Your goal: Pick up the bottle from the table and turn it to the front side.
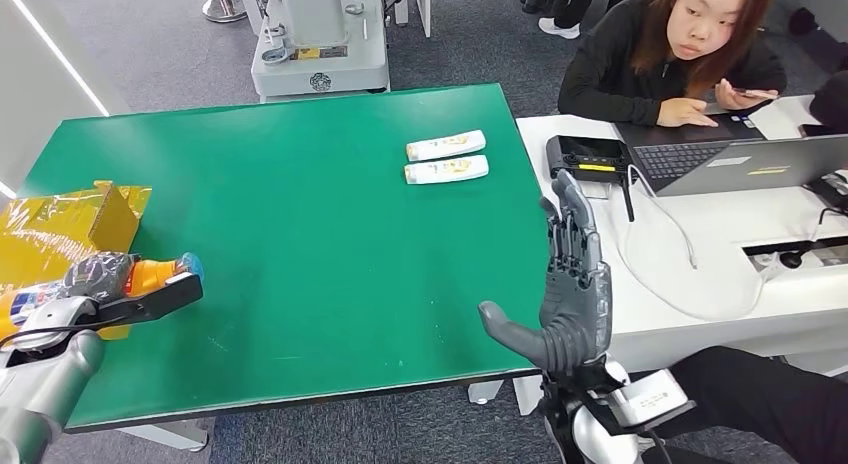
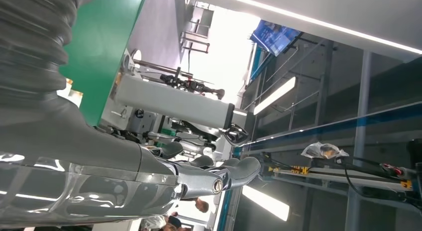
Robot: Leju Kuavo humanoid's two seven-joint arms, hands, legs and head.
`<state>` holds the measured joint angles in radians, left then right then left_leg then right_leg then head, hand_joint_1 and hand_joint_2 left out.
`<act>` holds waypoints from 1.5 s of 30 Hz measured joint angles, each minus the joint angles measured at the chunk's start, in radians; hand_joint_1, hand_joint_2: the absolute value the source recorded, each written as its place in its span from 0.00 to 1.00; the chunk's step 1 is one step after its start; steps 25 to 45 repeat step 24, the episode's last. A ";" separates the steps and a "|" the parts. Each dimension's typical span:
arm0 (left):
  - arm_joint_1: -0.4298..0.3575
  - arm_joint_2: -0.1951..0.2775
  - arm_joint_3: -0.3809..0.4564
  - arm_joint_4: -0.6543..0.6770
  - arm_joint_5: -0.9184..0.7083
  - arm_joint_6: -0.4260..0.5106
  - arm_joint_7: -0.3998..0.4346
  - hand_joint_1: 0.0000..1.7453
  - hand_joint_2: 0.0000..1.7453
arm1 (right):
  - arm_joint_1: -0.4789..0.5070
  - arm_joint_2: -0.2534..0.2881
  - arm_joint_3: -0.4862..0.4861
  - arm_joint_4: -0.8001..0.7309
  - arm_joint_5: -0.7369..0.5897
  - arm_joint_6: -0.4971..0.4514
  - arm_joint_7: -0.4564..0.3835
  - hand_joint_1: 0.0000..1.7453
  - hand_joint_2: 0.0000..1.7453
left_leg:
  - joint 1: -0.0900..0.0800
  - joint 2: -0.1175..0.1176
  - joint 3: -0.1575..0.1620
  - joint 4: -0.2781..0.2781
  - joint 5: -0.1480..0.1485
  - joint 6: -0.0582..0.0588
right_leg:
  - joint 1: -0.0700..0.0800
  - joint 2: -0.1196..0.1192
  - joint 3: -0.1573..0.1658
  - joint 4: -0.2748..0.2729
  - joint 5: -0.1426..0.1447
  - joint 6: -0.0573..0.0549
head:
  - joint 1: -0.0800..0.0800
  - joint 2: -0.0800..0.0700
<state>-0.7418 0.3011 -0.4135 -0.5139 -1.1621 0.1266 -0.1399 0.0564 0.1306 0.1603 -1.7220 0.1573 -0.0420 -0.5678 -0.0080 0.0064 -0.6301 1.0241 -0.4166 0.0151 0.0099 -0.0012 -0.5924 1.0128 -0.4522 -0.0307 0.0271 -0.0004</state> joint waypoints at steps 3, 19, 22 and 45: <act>-0.002 -0.002 0.003 0.014 0.000 0.000 0.000 0.94 1.00 | -0.004 0.000 0.001 0.008 -0.002 0.000 0.000 0.00 1.00 | 0.000 0.000 0.000 0.000 0.000 0.000 | 0.000 0.000 0.000 0.000 0.000 0.000 | 0.000 0.000; 0.032 -0.002 0.008 0.065 -0.013 0.120 -0.061 0.95 1.00 | -0.028 0.000 0.030 0.034 -0.006 -0.004 0.016 0.00 1.00 | 0.000 0.000 0.000 0.000 0.000 0.000 | 0.000 0.000 0.000 0.000 0.000 0.000 | 0.000 0.000; 0.056 0.001 0.010 0.073 -0.037 0.189 -0.077 0.96 1.00 | -0.036 0.000 0.041 0.045 -0.009 -0.015 0.018 0.00 1.00 | 0.000 0.000 0.000 0.000 0.000 0.000 | 0.000 0.000 0.000 0.000 0.000 0.000 | 0.000 0.000; 0.070 0.002 0.010 0.076 -0.069 0.252 -0.080 0.96 1.00 | -0.039 0.000 0.048 0.052 -0.009 -0.026 0.018 0.00 1.00 | 0.000 0.000 0.000 0.000 0.000 0.000 | 0.000 0.000 0.000 0.000 0.000 0.000 | 0.000 0.000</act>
